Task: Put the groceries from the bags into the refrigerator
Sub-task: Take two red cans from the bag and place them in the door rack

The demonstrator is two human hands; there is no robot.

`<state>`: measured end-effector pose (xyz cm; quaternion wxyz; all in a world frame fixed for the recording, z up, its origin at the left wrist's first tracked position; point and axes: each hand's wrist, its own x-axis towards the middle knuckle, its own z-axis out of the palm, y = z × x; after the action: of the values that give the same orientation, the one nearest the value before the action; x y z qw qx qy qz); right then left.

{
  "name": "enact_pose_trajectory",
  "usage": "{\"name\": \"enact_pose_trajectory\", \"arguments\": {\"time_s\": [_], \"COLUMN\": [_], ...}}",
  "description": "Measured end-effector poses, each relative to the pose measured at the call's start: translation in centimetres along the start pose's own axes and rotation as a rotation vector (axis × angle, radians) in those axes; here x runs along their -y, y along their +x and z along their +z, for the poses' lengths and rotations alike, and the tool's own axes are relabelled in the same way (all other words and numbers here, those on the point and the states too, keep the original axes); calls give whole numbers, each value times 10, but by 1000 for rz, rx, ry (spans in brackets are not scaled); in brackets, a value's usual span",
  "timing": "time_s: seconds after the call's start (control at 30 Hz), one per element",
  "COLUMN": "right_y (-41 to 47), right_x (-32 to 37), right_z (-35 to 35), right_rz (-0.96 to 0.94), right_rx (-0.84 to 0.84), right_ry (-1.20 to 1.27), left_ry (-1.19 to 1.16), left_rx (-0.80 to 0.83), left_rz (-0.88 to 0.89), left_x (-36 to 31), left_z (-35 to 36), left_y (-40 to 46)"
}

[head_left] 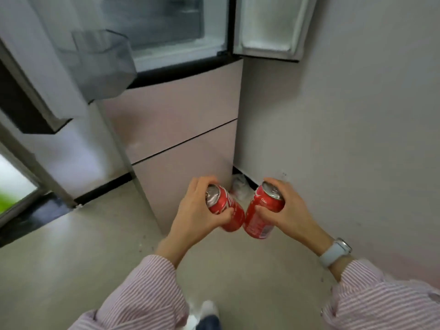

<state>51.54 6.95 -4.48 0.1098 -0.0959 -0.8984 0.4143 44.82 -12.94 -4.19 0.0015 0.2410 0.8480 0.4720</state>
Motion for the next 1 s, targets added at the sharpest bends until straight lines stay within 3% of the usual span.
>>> {"name": "enact_pose_trajectory", "arguments": {"time_s": [0.4,0.83,1.0], "right_y": [251,462,536], "right_x": [69,160,175], "right_z": [-123,-295,-358], "right_rz": [-250,-615,-715], "right_rx": [-333,-792,-792], "right_ry": [-81,-86,-205], "left_ry": [-85,-109,-49], "left_rx": [-141,-449,-531], "left_rz": [463,850,910], "left_x": [-95,-227,-265], "left_z": [-42,-95,-91], "left_y": [315,543,626]}}
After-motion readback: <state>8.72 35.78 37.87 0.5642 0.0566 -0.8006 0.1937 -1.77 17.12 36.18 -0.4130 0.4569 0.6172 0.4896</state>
